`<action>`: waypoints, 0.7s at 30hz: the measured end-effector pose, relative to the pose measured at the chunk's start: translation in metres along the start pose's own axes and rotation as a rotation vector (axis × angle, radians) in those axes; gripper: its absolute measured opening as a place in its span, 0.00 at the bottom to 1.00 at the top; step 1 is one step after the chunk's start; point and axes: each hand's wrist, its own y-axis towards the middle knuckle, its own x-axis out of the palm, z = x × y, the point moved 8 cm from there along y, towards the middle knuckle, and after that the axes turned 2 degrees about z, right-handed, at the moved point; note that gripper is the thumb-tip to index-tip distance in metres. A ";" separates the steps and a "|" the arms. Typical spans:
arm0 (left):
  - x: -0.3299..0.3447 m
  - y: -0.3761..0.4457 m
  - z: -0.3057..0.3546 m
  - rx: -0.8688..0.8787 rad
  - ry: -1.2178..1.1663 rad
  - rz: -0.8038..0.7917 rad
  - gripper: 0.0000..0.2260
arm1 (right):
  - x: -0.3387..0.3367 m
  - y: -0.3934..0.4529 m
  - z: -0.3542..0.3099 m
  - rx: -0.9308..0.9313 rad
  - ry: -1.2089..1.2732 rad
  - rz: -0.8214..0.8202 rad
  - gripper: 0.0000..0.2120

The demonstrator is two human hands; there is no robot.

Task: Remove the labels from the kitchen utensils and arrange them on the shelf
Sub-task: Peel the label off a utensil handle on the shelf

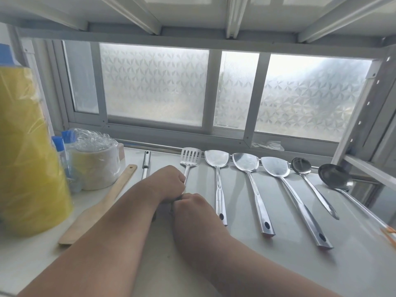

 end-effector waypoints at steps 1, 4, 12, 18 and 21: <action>0.000 0.001 -0.001 -0.001 -0.003 -0.002 0.16 | 0.000 0.000 0.000 0.000 -0.002 0.002 0.13; 0.001 0.001 -0.002 0.007 0.000 -0.003 0.16 | -0.002 -0.002 0.000 0.006 -0.001 0.011 0.12; 0.003 0.004 -0.002 0.017 -0.008 -0.006 0.15 | -0.009 -0.006 -0.003 0.013 0.005 0.013 0.14; 0.003 0.004 -0.002 0.013 0.000 -0.005 0.16 | -0.011 -0.008 -0.004 0.016 -0.007 0.011 0.13; 0.002 0.002 -0.002 0.009 0.010 -0.003 0.16 | -0.009 -0.007 -0.003 0.024 0.006 0.007 0.13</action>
